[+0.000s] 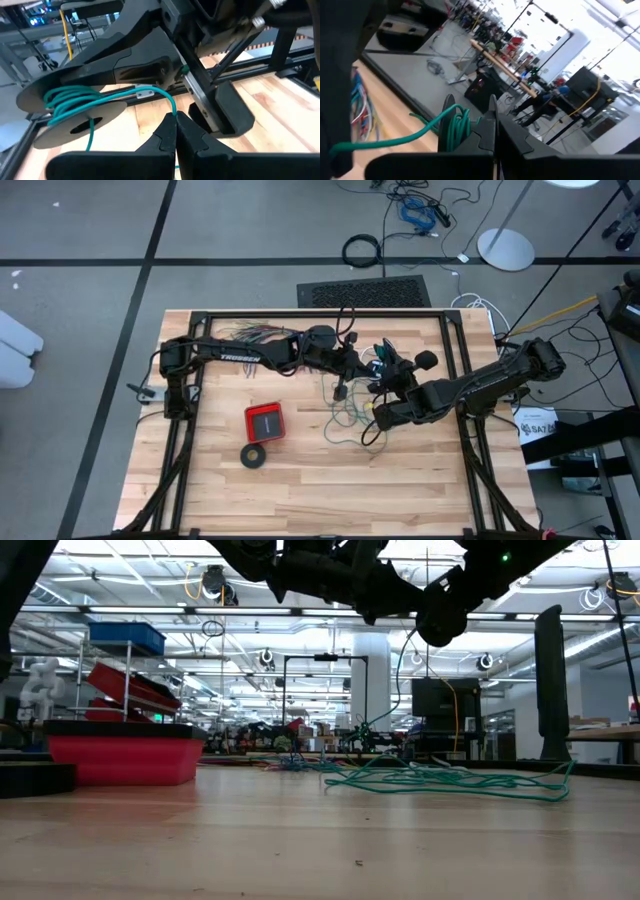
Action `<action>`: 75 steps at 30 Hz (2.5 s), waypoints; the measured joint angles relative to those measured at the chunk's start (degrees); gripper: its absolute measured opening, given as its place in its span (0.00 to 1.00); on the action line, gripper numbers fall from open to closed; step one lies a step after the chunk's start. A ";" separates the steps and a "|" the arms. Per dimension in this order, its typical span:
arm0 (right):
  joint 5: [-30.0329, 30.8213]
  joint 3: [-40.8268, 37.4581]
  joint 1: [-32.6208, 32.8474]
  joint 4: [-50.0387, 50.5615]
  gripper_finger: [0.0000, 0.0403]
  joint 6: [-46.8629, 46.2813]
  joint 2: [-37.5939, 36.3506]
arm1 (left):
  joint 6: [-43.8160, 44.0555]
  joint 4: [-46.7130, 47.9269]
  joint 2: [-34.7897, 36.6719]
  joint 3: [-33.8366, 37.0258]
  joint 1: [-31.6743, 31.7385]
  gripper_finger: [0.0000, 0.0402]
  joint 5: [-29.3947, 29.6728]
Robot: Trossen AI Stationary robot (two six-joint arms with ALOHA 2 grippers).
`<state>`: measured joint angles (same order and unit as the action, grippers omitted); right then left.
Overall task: Coil cords
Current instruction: Coil the green wire onto the spool
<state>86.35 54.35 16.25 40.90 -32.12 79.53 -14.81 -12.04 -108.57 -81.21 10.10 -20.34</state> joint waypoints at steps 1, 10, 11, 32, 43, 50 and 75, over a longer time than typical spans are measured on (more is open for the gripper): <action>-0.57 0.00 0.00 -0.10 0.00 0.02 -0.21 | -0.66 0.01 0.00 0.00 0.00 0.00 0.00; -4.04 0.00 0.00 -5.39 0.00 4.24 -1.01 | -4.01 -0.92 0.00 0.02 -0.02 0.00 -0.11; -4.41 0.00 0.00 -6.96 0.00 5.93 -1.11 | -4.29 -0.93 0.00 0.02 -0.01 0.00 -0.10; -13.97 0.00 0.33 -29.58 0.00 26.87 -12.20 | 2.00 -8.82 0.00 0.07 0.02 0.00 5.18; -18.96 0.00 1.58 -36.36 0.00 32.43 -17.01 | 2.49 -9.17 0.00 0.07 0.05 0.00 8.64; -24.81 0.00 1.66 -35.94 0.00 30.18 -20.34 | 2.45 -10.41 0.02 0.07 0.10 0.00 10.08; -35.80 0.02 1.05 -5.41 0.00 18.14 -23.70 | -1.07 -6.55 -0.02 0.11 1.56 0.06 10.88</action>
<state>50.55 54.37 17.30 35.50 -13.97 55.83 -15.88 -18.59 -108.60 -81.10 11.66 -9.45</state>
